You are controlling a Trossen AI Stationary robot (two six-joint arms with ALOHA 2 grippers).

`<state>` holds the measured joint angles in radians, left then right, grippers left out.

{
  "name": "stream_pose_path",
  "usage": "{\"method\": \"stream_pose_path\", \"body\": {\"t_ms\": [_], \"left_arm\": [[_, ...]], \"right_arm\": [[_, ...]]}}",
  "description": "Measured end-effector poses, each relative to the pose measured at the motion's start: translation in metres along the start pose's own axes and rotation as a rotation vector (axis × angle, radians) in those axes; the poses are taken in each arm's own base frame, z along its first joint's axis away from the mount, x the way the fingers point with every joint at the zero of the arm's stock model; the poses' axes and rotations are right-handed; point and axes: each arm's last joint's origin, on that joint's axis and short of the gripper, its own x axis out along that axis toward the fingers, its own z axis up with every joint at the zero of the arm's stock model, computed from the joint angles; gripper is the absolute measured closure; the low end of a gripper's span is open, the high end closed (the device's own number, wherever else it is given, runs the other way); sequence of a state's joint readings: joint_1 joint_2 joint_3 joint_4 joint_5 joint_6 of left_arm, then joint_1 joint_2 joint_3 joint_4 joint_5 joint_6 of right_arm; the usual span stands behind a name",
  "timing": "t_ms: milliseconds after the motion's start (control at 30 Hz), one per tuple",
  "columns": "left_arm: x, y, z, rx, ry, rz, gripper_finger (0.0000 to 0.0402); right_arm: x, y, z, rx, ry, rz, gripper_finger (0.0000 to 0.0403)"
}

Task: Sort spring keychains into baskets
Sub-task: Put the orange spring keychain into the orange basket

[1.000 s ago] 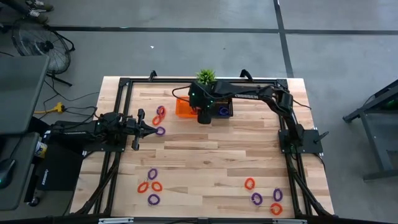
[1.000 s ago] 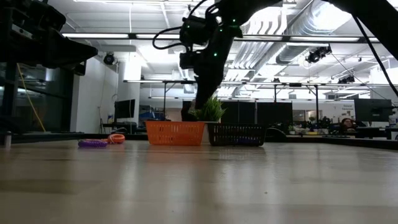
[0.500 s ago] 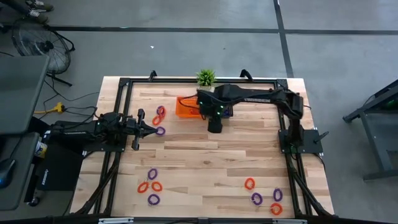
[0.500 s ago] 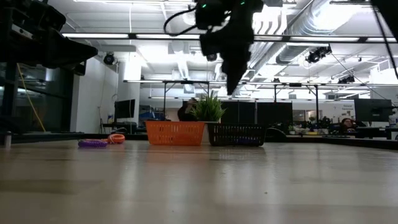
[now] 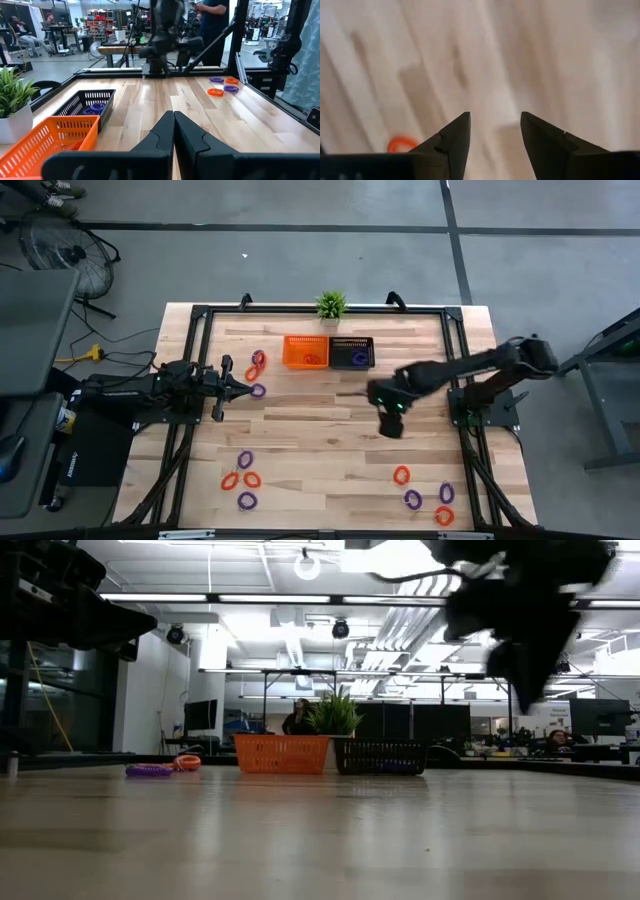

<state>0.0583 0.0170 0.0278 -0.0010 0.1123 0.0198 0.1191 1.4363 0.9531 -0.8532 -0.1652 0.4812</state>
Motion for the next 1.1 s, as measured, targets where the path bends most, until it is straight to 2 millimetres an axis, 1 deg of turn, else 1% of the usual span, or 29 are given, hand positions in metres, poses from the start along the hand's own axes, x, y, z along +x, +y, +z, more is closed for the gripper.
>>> {"method": "stream_pose_path", "body": {"t_ms": [100, 200, 300, 400, 533, 667, 833, 1100], "left_arm": [[0.000, 0.000, 0.000, 0.000, 0.000, 0.000, 0.0401], [0.000, 0.000, 0.000, 0.000, 0.000, 0.000, 0.0401], [0.000, 0.000, 0.000, 0.000, 0.000, 0.001, 0.0401], [0.000, 0.000, 0.000, 0.000, 0.000, 0.000, 0.0401], [0.000, 0.000, 0.000, 0.000, 0.000, 0.001, 0.0401], [0.000, 0.000, 0.000, 0.000, 0.000, 0.001, 0.0401], [0.000, 0.000, 0.000, 0.000, 0.000, 0.001, 0.0401], [0.000, 0.000, 0.000, 0.000, 0.000, 0.000, 0.0401]], "right_arm": [[0.010, 0.010, -0.029, -0.043, 0.023, 0.060, 0.0236], [0.021, 0.019, -0.053, -0.123, 0.041, 0.116, 0.0236], [0.031, 0.027, -0.071, -0.229, 0.063, 0.162, 0.0238], [0.039, 0.034, -0.083, -0.336, 0.080, 0.193, 0.0242], [0.045, 0.044, -0.088, -0.506, 0.043, 0.210, 0.0247], [0.053, 0.055, -0.086, -0.653, -0.021, 0.231, 0.0247], [0.070, 0.062, -0.086, -0.750, -0.028, 0.209, 0.0249], [0.091, 0.075, -0.084, -0.862, -0.017, 0.095, 0.0254]]}}
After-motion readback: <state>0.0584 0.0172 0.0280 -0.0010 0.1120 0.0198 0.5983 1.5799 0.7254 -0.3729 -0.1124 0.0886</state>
